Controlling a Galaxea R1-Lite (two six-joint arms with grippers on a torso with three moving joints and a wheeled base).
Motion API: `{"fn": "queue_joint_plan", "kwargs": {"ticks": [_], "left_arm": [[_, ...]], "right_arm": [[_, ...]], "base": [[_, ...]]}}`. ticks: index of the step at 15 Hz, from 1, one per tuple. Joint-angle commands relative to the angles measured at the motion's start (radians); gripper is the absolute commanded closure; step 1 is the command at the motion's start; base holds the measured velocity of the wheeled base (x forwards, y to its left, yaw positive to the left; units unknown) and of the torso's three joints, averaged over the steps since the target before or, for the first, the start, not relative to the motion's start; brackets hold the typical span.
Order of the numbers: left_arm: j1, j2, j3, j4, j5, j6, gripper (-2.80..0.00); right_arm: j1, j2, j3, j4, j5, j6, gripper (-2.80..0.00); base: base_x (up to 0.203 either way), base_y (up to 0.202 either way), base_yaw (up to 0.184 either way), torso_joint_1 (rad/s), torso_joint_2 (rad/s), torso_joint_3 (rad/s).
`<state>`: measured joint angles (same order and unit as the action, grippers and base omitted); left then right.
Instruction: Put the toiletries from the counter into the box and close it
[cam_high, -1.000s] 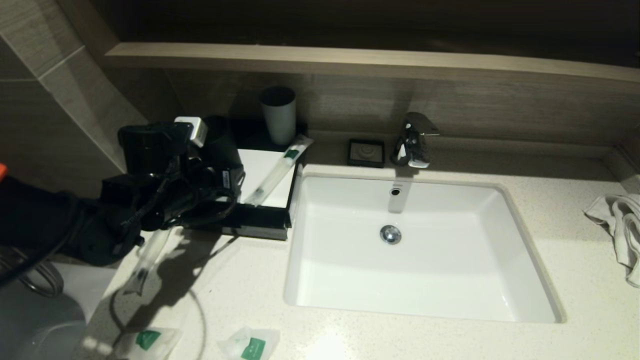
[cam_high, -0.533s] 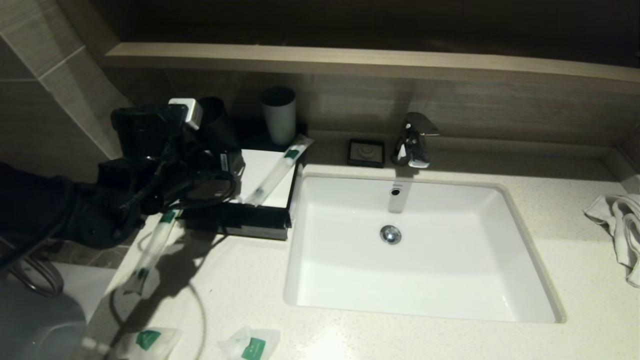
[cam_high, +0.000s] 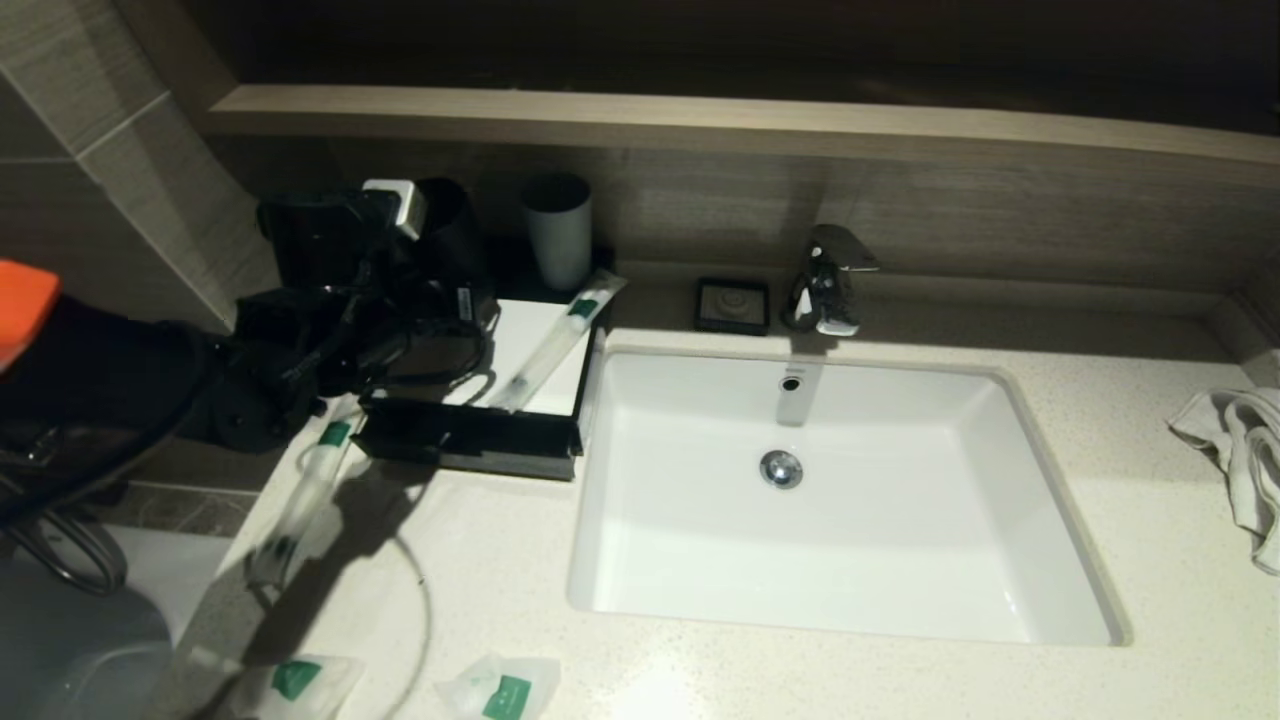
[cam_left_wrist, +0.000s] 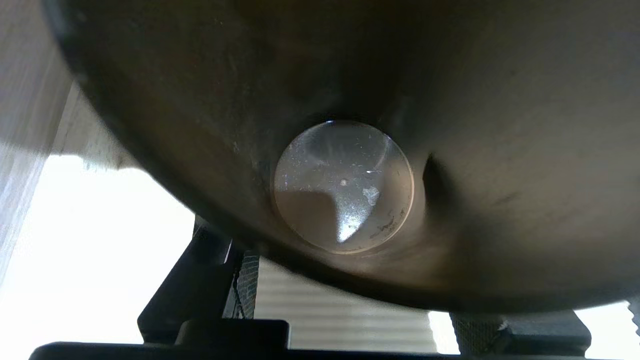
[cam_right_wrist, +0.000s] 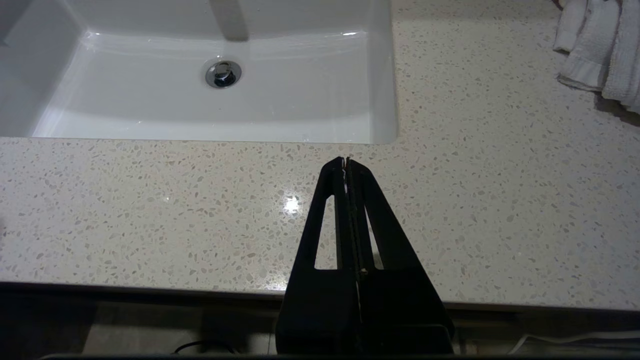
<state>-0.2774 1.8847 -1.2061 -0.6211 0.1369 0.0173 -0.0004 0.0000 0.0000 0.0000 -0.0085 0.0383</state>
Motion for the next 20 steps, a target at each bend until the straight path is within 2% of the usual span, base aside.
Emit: {"fn": "queue_joint_plan", "kwargs": {"ticks": [1, 20], "left_arm": [[0.0, 0.026, -0.023, -0.002, 0.001, 0.001, 0.0], [0.021, 0.115, -0.142, -0.004, 0.001, 0.003, 0.0]], "right_arm": [[0.0, 0.0, 0.002, 0.0, -0.001, 0.0, 0.0], [0.0, 0.0, 0.002, 0.0, -0.001, 0.0, 0.0]], "base": [[0.0, 0.0, 0.0, 0.0, 0.0, 0.0], [0.0, 0.0, 0.0, 0.0, 0.0, 0.0]]}}
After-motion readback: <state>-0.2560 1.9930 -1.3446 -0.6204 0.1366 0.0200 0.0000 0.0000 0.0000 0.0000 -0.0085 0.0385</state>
